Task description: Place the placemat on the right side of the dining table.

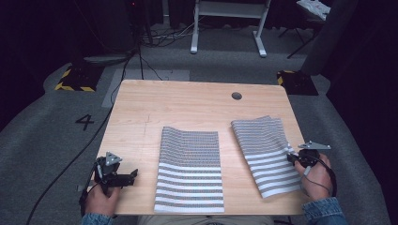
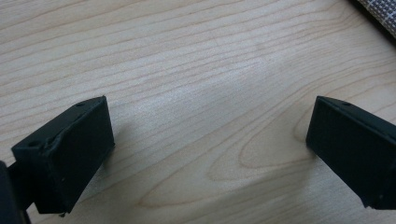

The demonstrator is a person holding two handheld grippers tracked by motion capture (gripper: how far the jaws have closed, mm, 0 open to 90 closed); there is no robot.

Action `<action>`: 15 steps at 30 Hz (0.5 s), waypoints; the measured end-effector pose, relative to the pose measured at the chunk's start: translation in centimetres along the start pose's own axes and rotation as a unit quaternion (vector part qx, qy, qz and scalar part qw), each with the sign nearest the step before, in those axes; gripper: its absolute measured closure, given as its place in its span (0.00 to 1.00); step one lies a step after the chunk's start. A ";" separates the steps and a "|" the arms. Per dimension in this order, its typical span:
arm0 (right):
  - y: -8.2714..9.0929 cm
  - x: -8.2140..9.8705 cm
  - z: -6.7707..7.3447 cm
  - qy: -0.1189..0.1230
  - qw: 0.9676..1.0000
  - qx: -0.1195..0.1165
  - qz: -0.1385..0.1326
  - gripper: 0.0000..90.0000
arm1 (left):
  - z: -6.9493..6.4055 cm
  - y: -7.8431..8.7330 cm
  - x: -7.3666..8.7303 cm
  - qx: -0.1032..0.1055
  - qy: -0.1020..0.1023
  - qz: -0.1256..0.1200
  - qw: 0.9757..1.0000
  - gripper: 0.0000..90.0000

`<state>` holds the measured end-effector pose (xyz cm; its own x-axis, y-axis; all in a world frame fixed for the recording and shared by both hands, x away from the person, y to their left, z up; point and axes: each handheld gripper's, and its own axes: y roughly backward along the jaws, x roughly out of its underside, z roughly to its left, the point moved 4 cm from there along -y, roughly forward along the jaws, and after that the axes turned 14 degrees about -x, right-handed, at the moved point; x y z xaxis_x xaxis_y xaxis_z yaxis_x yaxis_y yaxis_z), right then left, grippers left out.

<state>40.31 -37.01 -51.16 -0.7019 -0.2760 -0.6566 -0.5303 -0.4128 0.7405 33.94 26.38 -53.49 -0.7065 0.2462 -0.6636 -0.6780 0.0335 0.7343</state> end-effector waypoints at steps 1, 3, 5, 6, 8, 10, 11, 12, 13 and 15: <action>0.0 -0.1 -0.3 -0.003 1.000 0.003 -0.002 0.97 | 0.0 0.0 0.0 0.001 0.000 0.000 1.000 0.01; -0.1 -0.2 -0.8 -0.006 1.000 0.007 -0.006 0.97 | 0.0 0.0 0.0 0.001 0.000 0.000 1.000 0.01; 0.0 -0.3 -1.2 -0.006 1.000 0.013 -0.008 0.97 | 0.0 0.0 0.0 0.000 0.000 0.001 1.000 0.01; 0.1 -0.5 -1.3 -0.002 1.000 0.016 -0.009 0.97 | 0.0 0.0 0.0 0.001 0.000 0.001 1.000 0.01; 0.3 -0.6 -1.5 0.002 1.000 0.022 -0.011 0.97 | 0.0 0.0 0.0 0.000 0.000 0.001 1.000 0.01; 0.6 -0.8 -1.4 0.000 1.000 0.023 -0.014 0.97 | 0.0 0.0 0.0 0.001 0.001 0.000 1.000 0.01; 0.8 -1.0 -1.4 0.002 1.000 0.024 -0.018 0.97 | 0.0 0.0 0.0 0.001 0.000 0.000 1.000 0.01; 1.1 -1.1 -1.2 0.003 0.999 0.023 -0.023 0.97 | 0.0 0.0 0.0 0.001 0.000 0.000 1.000 0.01; 1.4 -1.4 -1.0 0.007 0.999 0.022 -0.028 0.97 | 0.0 0.0 0.0 0.001 0.000 0.000 1.000 0.01; 2.2 -1.9 -0.4 0.018 0.999 0.016 -0.033 0.97 | 0.0 0.0 0.0 0.000 0.001 0.001 1.000 0.01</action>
<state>40.69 -37.78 -48.37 -0.6472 -0.2810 -0.7086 -0.5904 -0.4033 0.6991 33.93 26.36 -53.50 -0.7078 0.2443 -0.6629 -0.6771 0.0331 0.7352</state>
